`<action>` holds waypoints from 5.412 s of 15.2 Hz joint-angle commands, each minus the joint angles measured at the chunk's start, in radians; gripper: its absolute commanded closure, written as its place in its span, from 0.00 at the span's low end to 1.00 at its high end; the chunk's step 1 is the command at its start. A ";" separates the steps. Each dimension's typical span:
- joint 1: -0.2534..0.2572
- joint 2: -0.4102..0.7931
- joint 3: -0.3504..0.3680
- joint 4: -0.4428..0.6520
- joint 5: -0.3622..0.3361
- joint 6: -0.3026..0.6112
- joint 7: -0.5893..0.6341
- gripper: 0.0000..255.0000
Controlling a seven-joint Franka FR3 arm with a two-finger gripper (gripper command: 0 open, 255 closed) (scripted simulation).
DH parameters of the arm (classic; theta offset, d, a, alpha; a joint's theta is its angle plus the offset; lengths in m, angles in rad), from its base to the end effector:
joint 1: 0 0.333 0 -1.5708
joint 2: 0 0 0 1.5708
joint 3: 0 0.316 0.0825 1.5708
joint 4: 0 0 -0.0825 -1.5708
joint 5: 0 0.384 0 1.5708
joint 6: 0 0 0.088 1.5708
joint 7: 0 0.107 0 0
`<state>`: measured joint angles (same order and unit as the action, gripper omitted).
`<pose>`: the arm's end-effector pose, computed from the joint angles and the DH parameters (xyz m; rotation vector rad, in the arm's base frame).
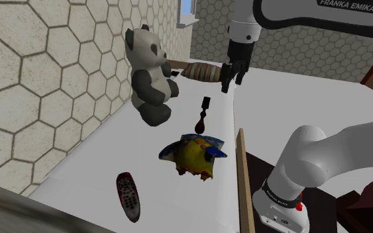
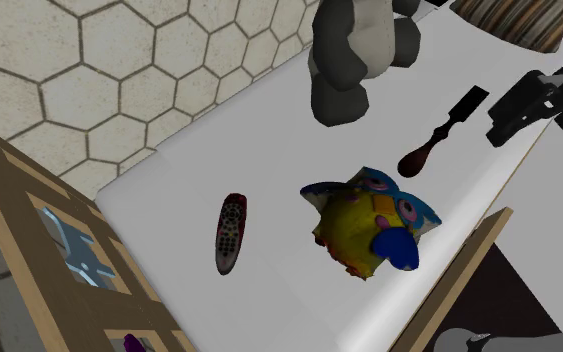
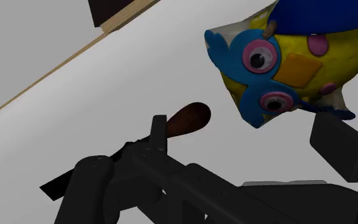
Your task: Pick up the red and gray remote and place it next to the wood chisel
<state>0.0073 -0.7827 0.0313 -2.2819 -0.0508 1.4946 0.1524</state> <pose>0.3002 0.0094 0.6177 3.0626 -0.1943 0.0028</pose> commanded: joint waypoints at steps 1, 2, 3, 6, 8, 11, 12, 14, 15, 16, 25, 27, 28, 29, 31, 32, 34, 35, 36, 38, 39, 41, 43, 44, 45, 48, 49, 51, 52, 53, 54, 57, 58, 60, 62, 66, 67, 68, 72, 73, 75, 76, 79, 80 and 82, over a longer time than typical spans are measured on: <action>0.000 0.000 0.000 0.000 0.000 0.000 0.000 0.00; 0.006 0.002 0.017 -0.017 0.015 0.019 0.022 0.00; 0.011 0.006 0.035 -0.032 0.030 0.038 0.045 0.00; 0.029 0.024 0.089 -0.072 0.073 0.098 0.111 0.00; 0.041 0.044 0.126 -0.092 0.101 0.140 0.154 0.00; 0.058 0.083 0.182 -0.114 0.140 0.206 0.218 0.00; 0.062 0.099 0.202 -0.119 0.152 0.228 0.239 0.00; 0.072 0.135 0.240 -0.124 0.174 0.274 0.282 0.00; 0.076 0.155 0.260 -0.125 0.184 0.298 0.303 0.00; 0.080 0.176 0.280 -0.124 0.193 0.321 0.324 0.00; 0.091 0.423 0.459 -0.061 0.212 0.528 0.530 0.00; 0.088 0.490 0.498 -0.033 0.196 0.570 0.583 0.00; 0.087 0.526 0.518 -0.017 0.183 0.591 0.611 0.00; 0.086 0.563 0.536 0.001 0.168 0.610 0.640 0.00; 0.084 0.641 0.571 0.039 0.129 0.646 0.703 0.00; 0.085 0.681 0.587 0.060 0.105 0.662 0.736 0.00; 0.092 0.766 0.612 0.107 0.049 0.689 0.807 0.00; 0.098 0.810 0.621 0.132 0.017 0.700 0.843 0.00; 0.108 0.854 0.628 0.159 -0.016 0.709 0.879 0.00; 0.130 0.924 0.629 0.206 -0.069 0.720 0.935 0.00; 0.133 0.932 0.627 0.200 -0.076 0.732 0.940 0.00; 0.137 0.950 0.622 0.190 -0.092 0.755 0.950 0.00; 0.141 0.969 0.618 0.182 -0.108 0.778 0.961 0.00; 0.143 0.978 0.615 0.177 -0.117 0.790 0.967 0.00; 0.146 0.988 0.613 0.174 -0.125 0.801 0.973 0.00; 0.147 0.993 0.611 0.171 -0.130 0.807 0.976 0.00; 0.147 0.993 0.611 0.171 -0.130 0.807 0.976 0.00; 0.147 0.993 0.611 0.171 -0.130 0.807 0.976 0.00; 0.147 0.993 0.611 0.171 -0.130 0.807 0.976 0.00; 0.147 0.993 0.611 0.171 -0.130 0.807 0.976 0.00; 0.147 0.993 0.611 0.171 -0.130 0.807 0.976 1.00; 0.147 0.993 0.611 0.171 -0.130 0.807 0.976 1.00; 0.147 0.993 0.611 0.171 -0.130 0.807 0.976 1.00; 0.147 0.993 0.611 0.171 -0.130 0.807 0.976 1.00; 0.147 0.993 0.611 0.171 -0.130 0.807 0.976 1.00; 0.140 0.966 0.619 0.185 -0.106 0.773 0.959 1.00; 0.138 0.957 0.621 0.190 -0.098 0.761 0.954 1.00; 0.136 0.949 0.623 0.195 -0.090 0.749 0.949 1.00; 0.130 0.917 0.629 0.219 -0.062 0.702 0.929 1.00; 0.128 0.910 0.630 0.225 -0.056 0.689 0.925 1.00; 0.126 0.895 0.632 0.239 -0.044 0.665 0.916 1.00; 0.124 0.888 0.633 0.246 -0.038 0.653 0.912 1.00; 0.121 0.869 0.635 0.269 -0.022 0.615 0.901 1.00; 0.120 0.863 0.635 0.277 -0.018 0.603 0.898 1.00; 0.119 0.852 0.636 0.293 -0.009 0.578 0.891 1.00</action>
<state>0.1267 0.0754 0.6664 -1.9997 -0.0645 2.0880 1.0466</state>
